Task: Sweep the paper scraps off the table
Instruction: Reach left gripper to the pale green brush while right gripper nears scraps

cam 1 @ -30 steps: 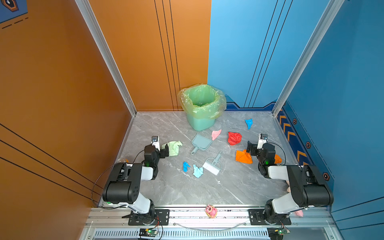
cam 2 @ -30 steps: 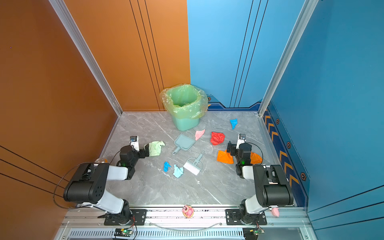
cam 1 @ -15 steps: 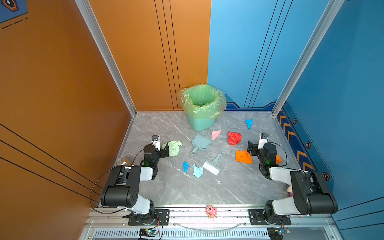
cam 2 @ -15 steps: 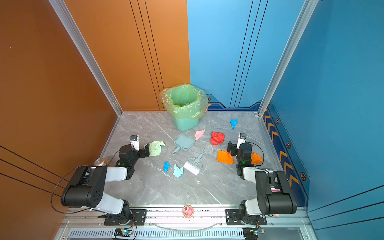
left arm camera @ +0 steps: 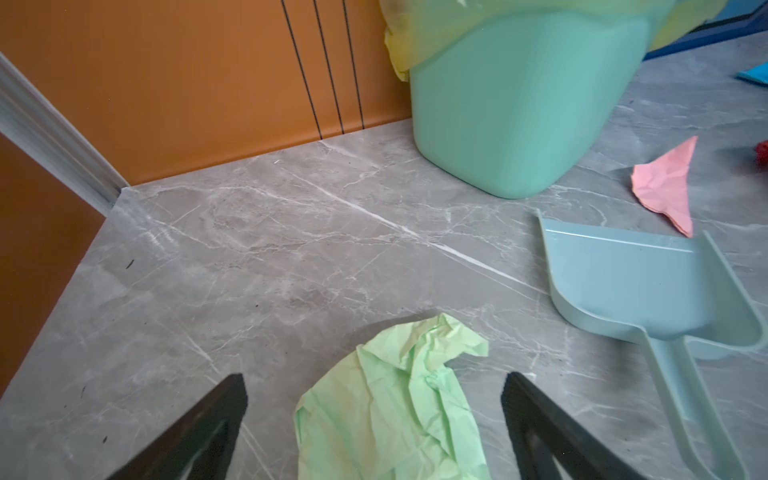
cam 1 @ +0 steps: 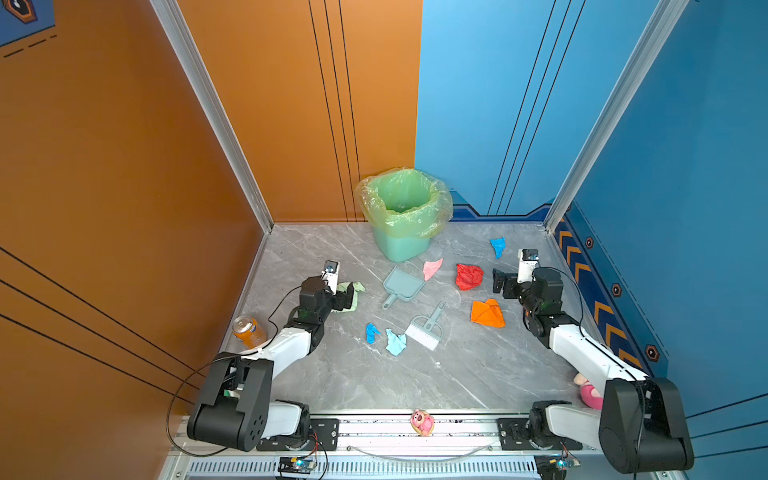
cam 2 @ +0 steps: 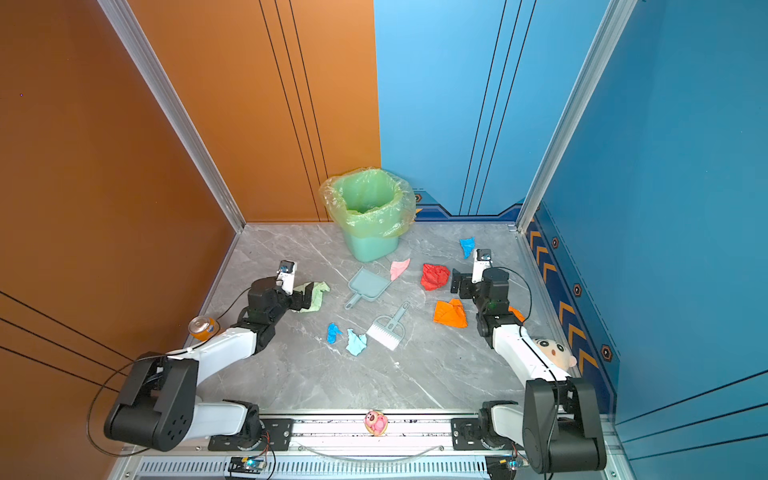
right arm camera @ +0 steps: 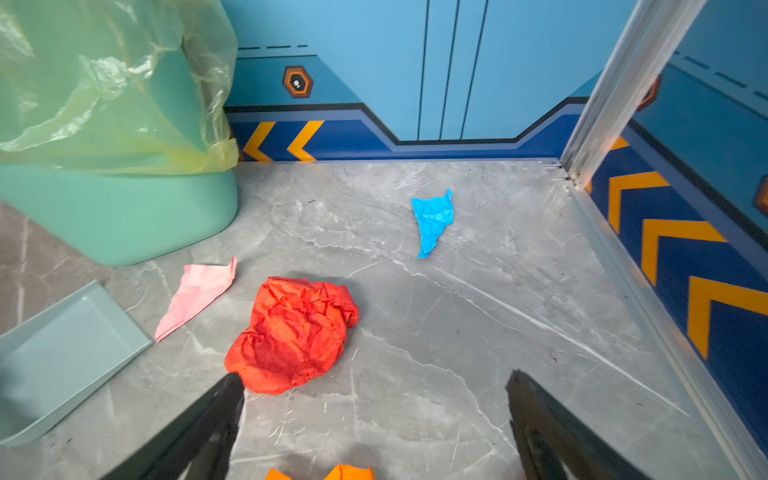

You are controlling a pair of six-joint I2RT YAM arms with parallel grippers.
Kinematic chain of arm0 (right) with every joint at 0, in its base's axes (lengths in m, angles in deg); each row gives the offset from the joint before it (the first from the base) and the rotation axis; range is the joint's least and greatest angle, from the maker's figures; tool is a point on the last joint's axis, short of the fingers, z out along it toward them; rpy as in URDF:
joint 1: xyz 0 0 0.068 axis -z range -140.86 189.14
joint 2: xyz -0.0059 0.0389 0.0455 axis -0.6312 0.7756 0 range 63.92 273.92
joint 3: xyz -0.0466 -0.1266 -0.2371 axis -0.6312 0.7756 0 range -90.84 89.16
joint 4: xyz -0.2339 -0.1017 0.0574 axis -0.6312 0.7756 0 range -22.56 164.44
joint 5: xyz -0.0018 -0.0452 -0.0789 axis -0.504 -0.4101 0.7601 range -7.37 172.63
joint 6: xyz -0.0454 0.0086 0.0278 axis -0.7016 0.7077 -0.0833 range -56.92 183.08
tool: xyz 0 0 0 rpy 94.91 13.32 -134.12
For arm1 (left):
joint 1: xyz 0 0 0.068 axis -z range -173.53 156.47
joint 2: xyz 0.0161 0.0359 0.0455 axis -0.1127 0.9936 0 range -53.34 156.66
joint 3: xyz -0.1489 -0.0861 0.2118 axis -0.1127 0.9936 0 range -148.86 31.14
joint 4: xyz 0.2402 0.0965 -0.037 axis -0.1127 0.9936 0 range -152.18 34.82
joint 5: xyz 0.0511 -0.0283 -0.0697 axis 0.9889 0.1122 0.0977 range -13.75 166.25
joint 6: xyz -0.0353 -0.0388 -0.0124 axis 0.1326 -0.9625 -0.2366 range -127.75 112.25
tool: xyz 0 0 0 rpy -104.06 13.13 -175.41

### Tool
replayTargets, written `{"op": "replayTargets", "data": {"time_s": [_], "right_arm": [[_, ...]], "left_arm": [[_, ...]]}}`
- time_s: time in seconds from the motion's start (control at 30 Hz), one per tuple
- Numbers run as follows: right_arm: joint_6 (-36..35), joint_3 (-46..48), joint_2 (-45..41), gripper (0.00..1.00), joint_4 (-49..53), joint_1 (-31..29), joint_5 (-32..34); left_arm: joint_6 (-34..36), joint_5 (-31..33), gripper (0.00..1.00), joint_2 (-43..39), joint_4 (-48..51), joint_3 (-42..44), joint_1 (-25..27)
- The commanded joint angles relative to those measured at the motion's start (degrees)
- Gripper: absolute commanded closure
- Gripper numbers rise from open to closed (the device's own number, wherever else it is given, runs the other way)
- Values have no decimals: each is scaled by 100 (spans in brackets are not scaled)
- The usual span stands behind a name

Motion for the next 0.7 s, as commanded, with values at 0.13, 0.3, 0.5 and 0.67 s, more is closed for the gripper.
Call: {"op": "replayTargets", "data": {"time_s": [0.13, 0.3, 0.5, 0.67], "right_arm": [[-343, -674, -66, 0, 1727, -489, -680], [-499, -1148, 81, 0, 2524, -861, -884], [-91, -1839, 385, 0, 3372, -1074, -1020], [311, -2506, 773, 0, 4134, -1141, -992]], "left_arm": [[401, 389, 2, -182, 1507, -537, 705], [235, 272, 2, -272, 2597, -1042, 1095], [-144, 273, 2, -483, 3515, -1483, 1467], [-750, 532, 2, -489, 4510, -2060, 1622]]}}
